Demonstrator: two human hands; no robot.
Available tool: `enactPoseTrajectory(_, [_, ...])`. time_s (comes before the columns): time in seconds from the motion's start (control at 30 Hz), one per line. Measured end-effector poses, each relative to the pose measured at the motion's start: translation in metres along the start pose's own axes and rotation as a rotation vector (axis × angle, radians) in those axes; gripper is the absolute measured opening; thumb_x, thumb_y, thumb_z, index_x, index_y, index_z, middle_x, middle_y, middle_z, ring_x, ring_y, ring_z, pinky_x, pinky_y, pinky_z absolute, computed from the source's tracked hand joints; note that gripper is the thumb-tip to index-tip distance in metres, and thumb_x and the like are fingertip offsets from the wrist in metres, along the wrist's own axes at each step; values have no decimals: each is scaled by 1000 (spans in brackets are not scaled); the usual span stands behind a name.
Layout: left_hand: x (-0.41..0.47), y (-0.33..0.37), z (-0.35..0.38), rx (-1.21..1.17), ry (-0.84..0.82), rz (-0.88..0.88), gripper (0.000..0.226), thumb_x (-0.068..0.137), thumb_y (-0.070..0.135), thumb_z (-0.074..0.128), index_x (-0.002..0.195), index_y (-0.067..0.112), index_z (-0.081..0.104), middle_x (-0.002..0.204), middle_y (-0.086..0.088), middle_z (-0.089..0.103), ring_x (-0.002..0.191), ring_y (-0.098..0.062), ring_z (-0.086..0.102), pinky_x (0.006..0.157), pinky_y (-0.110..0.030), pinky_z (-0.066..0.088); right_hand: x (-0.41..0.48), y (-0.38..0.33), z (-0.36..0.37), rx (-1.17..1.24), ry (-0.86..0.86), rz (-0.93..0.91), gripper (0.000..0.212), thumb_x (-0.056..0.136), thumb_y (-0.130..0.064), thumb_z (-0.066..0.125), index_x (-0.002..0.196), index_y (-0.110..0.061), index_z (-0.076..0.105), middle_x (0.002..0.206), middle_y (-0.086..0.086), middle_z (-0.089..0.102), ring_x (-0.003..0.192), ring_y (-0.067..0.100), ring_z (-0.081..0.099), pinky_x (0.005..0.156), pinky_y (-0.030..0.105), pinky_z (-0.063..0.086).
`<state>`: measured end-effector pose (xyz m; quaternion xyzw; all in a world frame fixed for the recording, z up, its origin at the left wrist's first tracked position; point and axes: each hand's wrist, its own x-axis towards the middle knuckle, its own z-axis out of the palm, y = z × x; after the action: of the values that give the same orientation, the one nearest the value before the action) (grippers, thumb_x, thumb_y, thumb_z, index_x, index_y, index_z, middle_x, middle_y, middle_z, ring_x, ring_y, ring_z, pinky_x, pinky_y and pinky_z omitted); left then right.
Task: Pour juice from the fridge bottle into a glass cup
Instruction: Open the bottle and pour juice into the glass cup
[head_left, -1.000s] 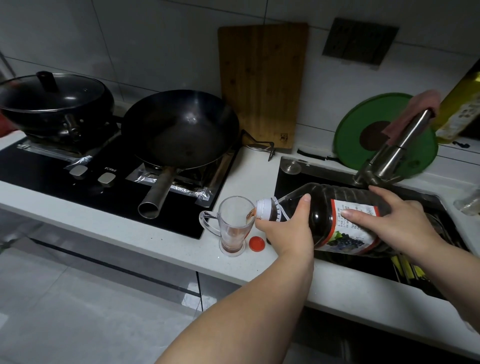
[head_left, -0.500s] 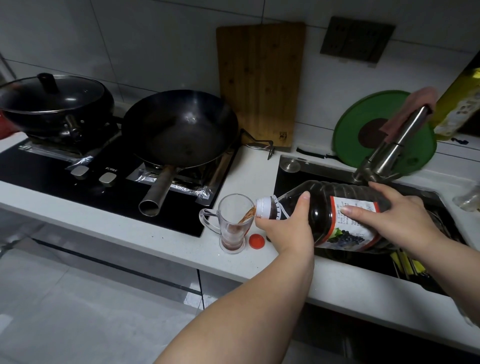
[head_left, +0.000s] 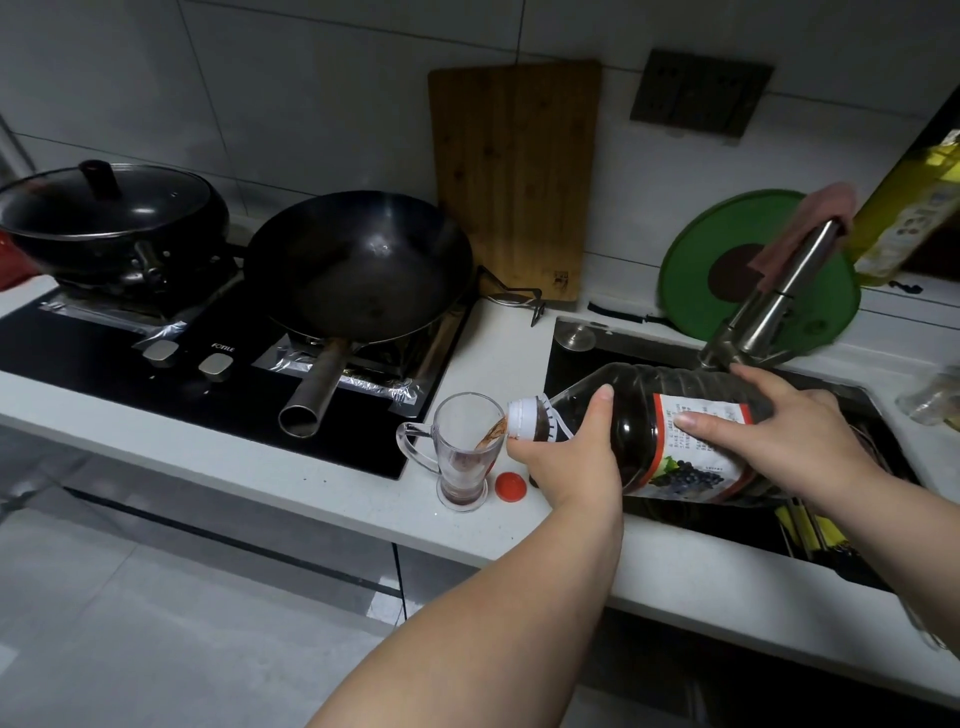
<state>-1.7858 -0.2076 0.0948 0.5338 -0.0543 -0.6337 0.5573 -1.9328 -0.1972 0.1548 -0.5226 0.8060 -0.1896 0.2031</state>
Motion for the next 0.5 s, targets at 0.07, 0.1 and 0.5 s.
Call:
enactPoseTrajectory(0.07, [-1,0,0,7,5,3,109,67,39,86,148,28,14,119,1,44,100,-17,52,78,-26,48,-1,-1,-1,4,0,-3,107,51,-75,71,146,-41,36,145,17,31,131,40,41,109,49,34])
enactPoseTrajectory(0.1, [-1,0,-1,10,8,2,108,67,40,86,148,28,15,119,0,44,101,-18,53,80,-28,50,-1,-1,-1,11,2,-4,109,48,-76,70,146,-42,37,145,17,31,130,40,42,109,48,34])
enactPoseTrajectory(0.5, [-7,5,0,47,20,20,107,71,43,82,149,23,12,123,-1,43,100,-17,46,80,-28,43,4,0,0,-12,16,-11,108,49,-78,72,145,-44,35,139,14,35,126,39,46,110,47,36])
